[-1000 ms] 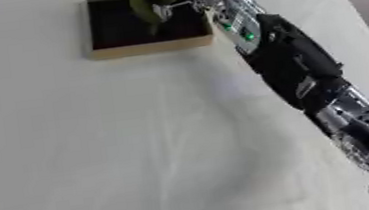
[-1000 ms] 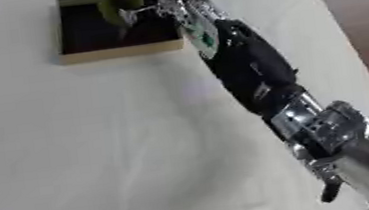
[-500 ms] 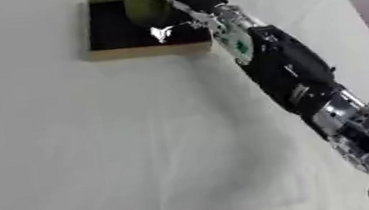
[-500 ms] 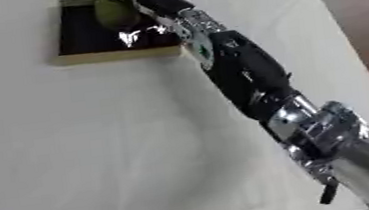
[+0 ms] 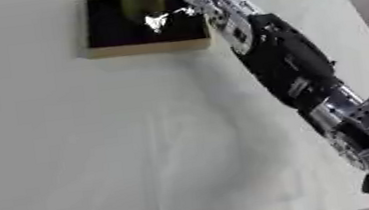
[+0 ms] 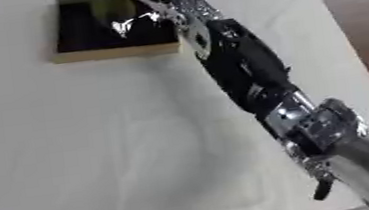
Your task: Pick up objects on the table and place them in the box.
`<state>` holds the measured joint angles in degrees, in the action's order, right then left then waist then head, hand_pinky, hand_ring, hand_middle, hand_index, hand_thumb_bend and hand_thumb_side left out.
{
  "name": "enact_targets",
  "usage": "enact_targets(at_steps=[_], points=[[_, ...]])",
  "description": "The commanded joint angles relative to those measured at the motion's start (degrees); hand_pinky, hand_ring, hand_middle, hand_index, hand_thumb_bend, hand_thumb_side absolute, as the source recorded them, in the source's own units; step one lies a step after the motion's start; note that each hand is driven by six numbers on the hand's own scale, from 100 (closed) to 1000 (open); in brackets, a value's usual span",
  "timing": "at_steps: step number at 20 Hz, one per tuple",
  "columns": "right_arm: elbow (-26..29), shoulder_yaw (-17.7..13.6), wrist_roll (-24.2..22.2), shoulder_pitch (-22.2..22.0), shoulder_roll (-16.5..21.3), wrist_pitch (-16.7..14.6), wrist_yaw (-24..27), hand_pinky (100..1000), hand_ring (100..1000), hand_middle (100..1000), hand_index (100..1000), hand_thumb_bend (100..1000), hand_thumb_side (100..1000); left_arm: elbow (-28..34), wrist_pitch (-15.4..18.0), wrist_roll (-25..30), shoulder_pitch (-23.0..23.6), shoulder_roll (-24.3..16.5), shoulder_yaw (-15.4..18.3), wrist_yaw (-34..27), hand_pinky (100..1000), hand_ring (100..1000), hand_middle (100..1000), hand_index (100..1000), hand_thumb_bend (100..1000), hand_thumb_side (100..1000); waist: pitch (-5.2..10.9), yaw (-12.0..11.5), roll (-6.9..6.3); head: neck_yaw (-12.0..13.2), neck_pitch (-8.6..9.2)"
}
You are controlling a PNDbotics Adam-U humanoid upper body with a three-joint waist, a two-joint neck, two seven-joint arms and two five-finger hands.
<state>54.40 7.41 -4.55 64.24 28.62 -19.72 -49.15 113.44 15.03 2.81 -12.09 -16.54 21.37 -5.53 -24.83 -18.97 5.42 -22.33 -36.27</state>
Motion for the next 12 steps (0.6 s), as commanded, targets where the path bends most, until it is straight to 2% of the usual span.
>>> enact_targets(at_steps=[1, 4, 8, 10, 12], points=[[4.08, -0.83, -0.24, 1.74, 3.12, 1.23, 2.30, 853, 897, 854, 947, 100, 516, 1.16, -0.13, 0.04, 0.13, -1.22, 0.33, 0.05, 682, 803, 773, 765, 100, 566, 1.92, 0.29, -0.44, 0.39, -0.60], [6.80, -1.01, -0.85, 1.70, 4.43, 2.48, 3.48, 849, 902, 855, 949, 100, 580, 1.16, -0.22, -0.04, 0.40, -1.39, 0.42, 0.13, 682, 803, 773, 765, 100, 566, 2.34, 0.74, -0.47, 0.86, -1.00], [11.25, -1.48, -1.29, 1.21, 5.89, 3.75, 7.20, 844, 899, 847, 947, 100, 553, 1.16, -0.26, -0.18, 0.77, -1.50, 0.57, 0.19, 683, 803, 773, 765, 100, 566, 2.82, 1.19, -0.66, 1.28, -1.54], [15.23, -1.83, -1.12, 0.36, 7.20, 4.85, 11.04, 837, 887, 831, 940, 100, 479, 1.16, -0.27, -0.33, 0.99, -1.56, 0.68, 0.24, 683, 803, 772, 765, 100, 566, 3.07, 1.50, -0.72, 1.65, -1.86], [20.85, -2.33, -0.12, -1.41, 9.28, 7.12, 16.05, 822, 859, 785, 909, 100, 343, 1.16, -0.29, -0.48, 1.11, -1.64, 0.79, 0.29, 683, 802, 772, 765, 100, 566, 3.35, 1.93, -0.76, 2.33, -2.11]])
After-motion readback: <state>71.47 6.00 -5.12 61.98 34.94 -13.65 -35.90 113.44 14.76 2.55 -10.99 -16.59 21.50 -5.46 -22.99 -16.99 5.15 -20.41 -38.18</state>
